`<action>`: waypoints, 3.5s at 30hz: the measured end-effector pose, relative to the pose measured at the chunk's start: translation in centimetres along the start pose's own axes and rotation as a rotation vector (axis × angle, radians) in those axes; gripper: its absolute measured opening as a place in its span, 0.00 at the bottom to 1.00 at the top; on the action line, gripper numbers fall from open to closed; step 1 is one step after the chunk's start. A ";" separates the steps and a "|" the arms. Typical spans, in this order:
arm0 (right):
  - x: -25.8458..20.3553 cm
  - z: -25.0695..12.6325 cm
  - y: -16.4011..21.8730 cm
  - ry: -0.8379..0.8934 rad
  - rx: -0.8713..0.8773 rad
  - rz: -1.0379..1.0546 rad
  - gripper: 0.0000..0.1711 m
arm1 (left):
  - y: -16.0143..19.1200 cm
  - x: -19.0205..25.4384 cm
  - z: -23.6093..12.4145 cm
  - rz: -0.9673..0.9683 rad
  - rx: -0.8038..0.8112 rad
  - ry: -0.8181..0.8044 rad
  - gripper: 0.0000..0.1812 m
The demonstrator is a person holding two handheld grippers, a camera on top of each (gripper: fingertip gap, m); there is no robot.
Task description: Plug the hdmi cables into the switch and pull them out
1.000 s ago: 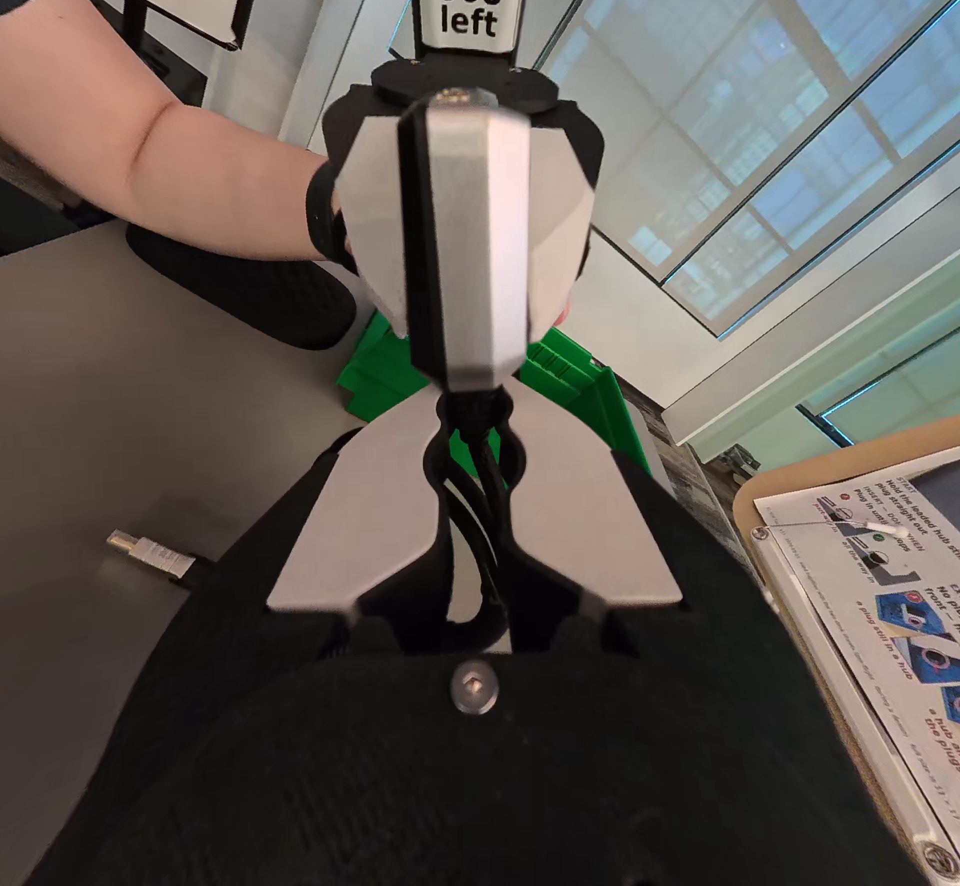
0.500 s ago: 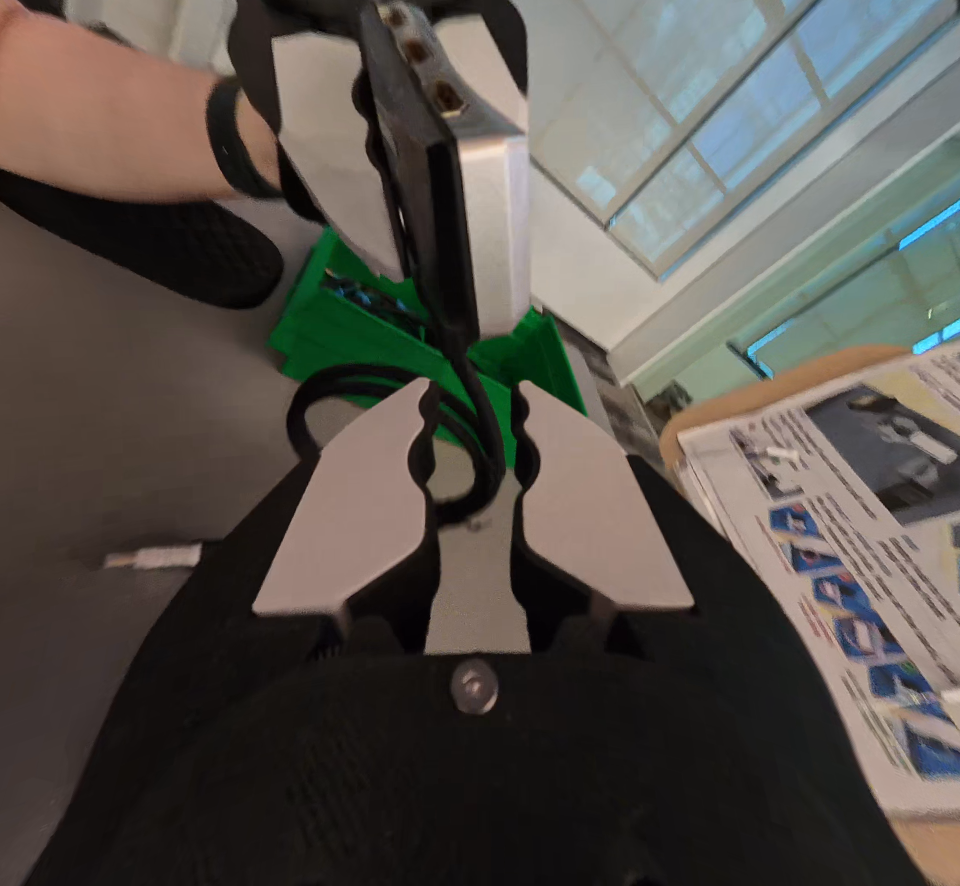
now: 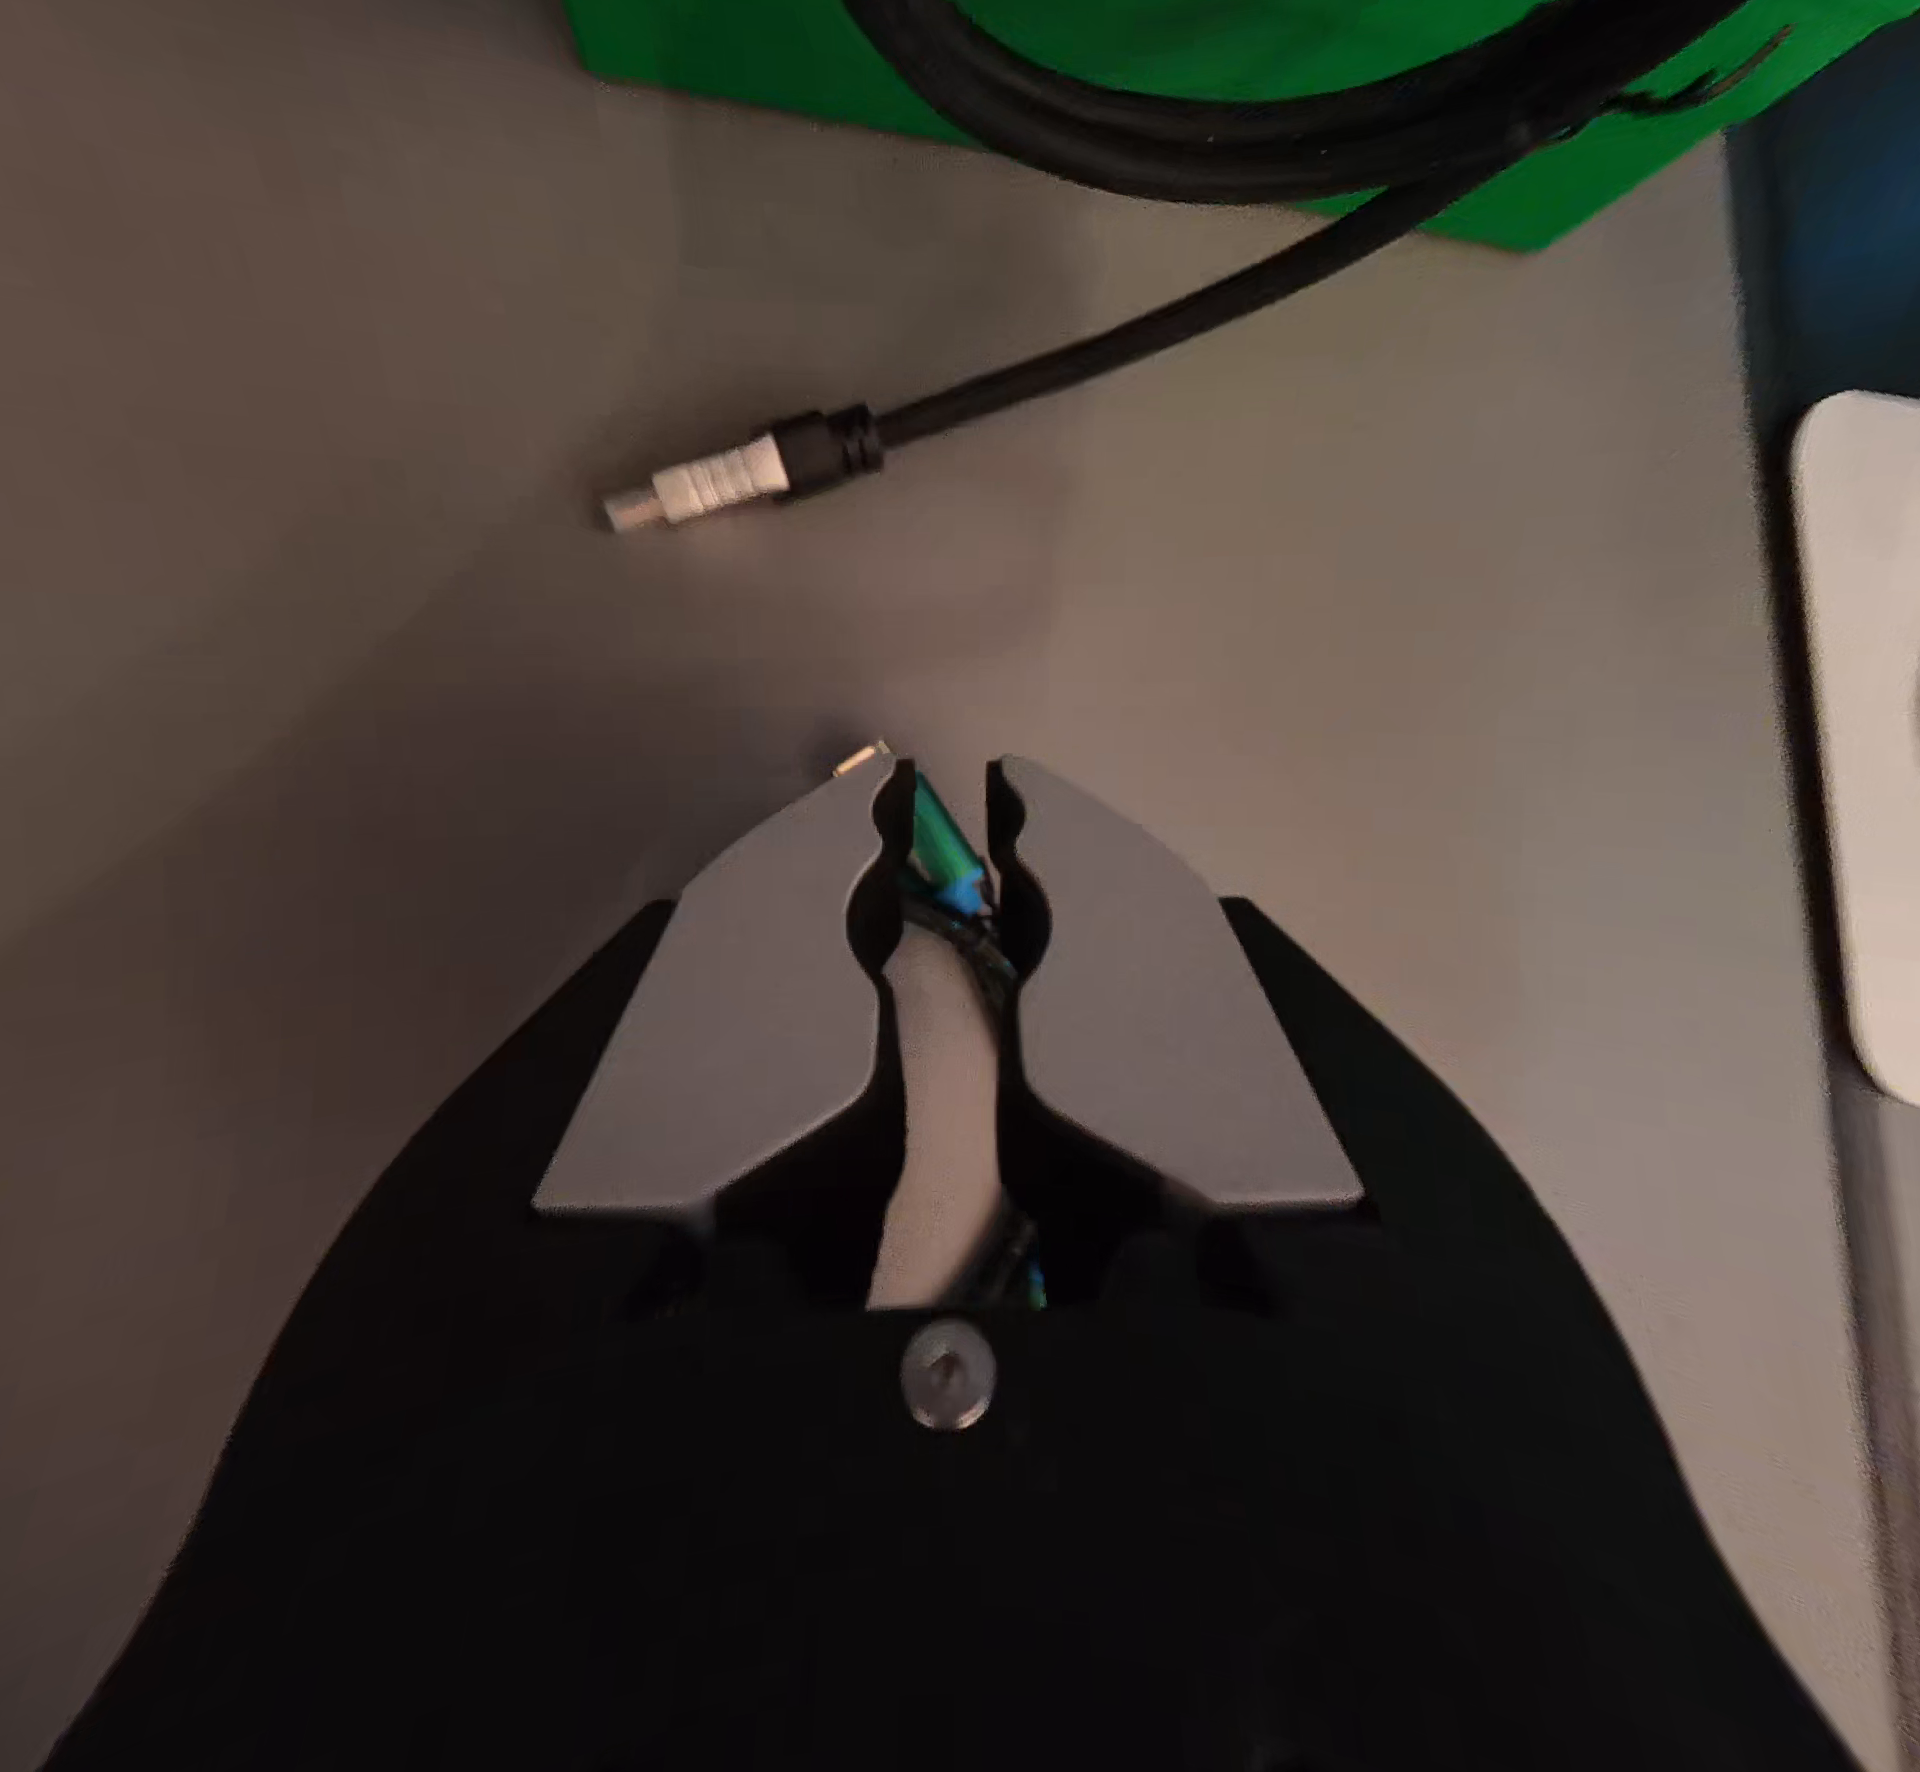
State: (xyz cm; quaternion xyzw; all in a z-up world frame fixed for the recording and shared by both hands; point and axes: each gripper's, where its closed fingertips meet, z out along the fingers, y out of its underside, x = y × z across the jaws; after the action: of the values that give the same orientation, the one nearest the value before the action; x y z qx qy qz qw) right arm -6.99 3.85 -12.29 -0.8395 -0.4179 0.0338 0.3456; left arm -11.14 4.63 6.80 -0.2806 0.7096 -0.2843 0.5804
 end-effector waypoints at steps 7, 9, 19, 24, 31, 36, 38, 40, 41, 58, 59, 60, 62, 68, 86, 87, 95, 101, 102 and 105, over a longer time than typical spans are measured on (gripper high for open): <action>1.9 -2.5 0.9 0.077 -0.041 0.014 0.09 | 0.0 -0.5 -0.4 -0.023 0.018 -0.002 0.13; 1.6 -3.8 1.1 0.056 -0.046 -0.014 0.12 | 0.0 -0.5 -0.5 -0.022 0.018 0.003 0.12; 0.5 0.3 5.0 0.033 -0.257 -0.114 0.14 | 0.1 0.7 0.2 -0.014 0.008 0.051 0.13; 1.3 1.6 4.5 0.076 -0.233 -0.014 0.12 | 0.1 0.8 0.3 -0.013 0.009 0.056 0.13; 1.2 2.6 3.0 0.066 -0.069 0.010 0.12 | -0.2 0.1 -0.4 -0.026 0.029 0.040 0.12; 1.3 2.9 2.2 0.119 -0.043 -0.100 0.14 | -0.2 -0.1 -0.6 -0.021 0.031 0.036 0.12; 1.4 3.1 2.0 0.119 -0.019 -0.101 0.15 | -0.2 -0.1 -0.6 -0.024 0.035 0.040 0.12; 1.4 3.2 2.1 0.093 0.009 -0.063 0.15 | -0.2 0.0 -0.6 -0.026 0.036 0.044 0.12; 1.4 3.3 2.0 0.079 0.030 -0.042 0.15 | -0.3 0.0 -0.6 -0.028 0.037 0.046 0.12; 0.5 4.0 1.4 -0.099 -0.010 0.005 0.07 | 0.1 0.6 0.5 -0.037 0.020 0.067 0.13; 0.3 3.7 1.5 -0.097 -0.016 -0.017 0.07 | 0.2 0.5 0.5 -0.040 0.018 0.062 0.13; 0.3 3.4 1.6 -0.075 -0.020 -0.058 0.07 | 0.2 0.4 0.5 -0.043 0.017 0.056 0.13; -0.2 2.0 1.0 -0.057 0.012 -0.074 0.06 | 0.3 0.0 0.3 -0.050 0.017 0.038 0.12; -0.2 -4.0 -2.3 0.033 0.123 -0.123 0.05 | 0.9 -1.2 0.3 -0.077 0.011 -0.023 0.12; -1.1 -15.9 -6.3 0.055 0.250 0.074 0.05 | 1.9 1.5 4.2 0.228 -0.138 -0.200 0.12; -1.3 -15.8 -6.1 0.050 0.228 0.082 0.05 | 2.1 1.7 4.5 0.248 -0.150 -0.206 0.12; -2.3 -14.4 -4.1 -0.013 0.086 0.106 0.05 | 4.0 3.1 5.8 0.334 -0.225 -0.202 0.13; -1.6 -13.7 -2.3 0.001 -0.003 0.129 0.05 | 4.4 3.8 6.2 0.406 -0.252 -0.197 0.12; -1.6 -13.7 -2.1 0.000 -0.012 0.134 0.05 | 4.5 3.9 6.3 0.424 -0.257 -0.199 0.12; -1.3 -13.5 -1.7 0.013 -0.036 0.155 0.05 | 4.8 4.3 6.5 0.476 -0.281 -0.208 0.14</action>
State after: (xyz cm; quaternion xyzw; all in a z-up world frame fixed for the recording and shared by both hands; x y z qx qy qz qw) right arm -4.35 -3.89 -1.31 -0.8757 -0.3499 0.0475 0.3295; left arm -5.76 4.31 -0.63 -0.2116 0.7246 -0.0087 0.6558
